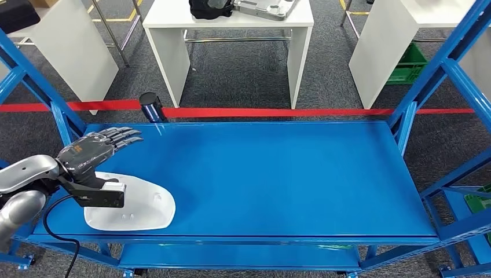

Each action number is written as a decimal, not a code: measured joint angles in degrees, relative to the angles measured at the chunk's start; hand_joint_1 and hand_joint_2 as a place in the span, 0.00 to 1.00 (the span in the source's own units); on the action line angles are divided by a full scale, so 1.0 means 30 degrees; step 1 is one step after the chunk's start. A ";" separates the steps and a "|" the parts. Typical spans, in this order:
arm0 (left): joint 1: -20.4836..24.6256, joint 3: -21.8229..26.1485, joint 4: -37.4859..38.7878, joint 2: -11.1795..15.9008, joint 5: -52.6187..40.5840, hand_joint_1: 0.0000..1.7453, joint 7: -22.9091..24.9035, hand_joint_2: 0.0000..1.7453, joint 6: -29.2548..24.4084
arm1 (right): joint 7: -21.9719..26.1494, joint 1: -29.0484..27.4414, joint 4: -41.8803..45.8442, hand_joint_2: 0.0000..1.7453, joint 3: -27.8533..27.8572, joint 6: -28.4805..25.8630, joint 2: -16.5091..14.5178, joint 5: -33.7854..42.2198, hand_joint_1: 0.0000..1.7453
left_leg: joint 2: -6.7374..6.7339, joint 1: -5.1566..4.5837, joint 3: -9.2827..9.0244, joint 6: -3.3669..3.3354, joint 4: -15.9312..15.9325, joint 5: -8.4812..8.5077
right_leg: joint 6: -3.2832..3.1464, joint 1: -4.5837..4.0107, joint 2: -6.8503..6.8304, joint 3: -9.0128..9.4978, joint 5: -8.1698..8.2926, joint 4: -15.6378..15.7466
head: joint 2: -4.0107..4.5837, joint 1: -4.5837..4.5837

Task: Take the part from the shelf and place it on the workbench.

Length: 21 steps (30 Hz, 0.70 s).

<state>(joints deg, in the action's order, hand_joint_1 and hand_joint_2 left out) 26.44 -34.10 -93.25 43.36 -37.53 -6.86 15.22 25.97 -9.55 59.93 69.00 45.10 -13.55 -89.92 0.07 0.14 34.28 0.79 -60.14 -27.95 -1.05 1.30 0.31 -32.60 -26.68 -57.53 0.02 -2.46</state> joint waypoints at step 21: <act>0.2157 -0.0683 0.2509 0.0104 -0.1046 0.00 -0.0156 1.00 0.3141 | -0.0173 0.0118 -0.0299 0.00 -0.0098 0.0248 0.0270 0.0000 0.00 | 0.0000 -0.0011 -0.0584 -0.0674 0.1377 0.0920 | 0.0450 -0.0103 -0.0008 -0.2673 -0.1767 -0.5066 | 0.0000 0.0024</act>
<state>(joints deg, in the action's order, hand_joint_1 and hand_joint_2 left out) 32.91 -36.15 -85.72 43.68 -40.67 -7.33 24.64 25.45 -9.19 59.04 68.70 45.84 -12.74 -89.92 0.07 0.10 32.53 -1.23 -56.01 -25.19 0.30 0.99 0.29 -40.62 -31.98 -72.73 0.02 -2.39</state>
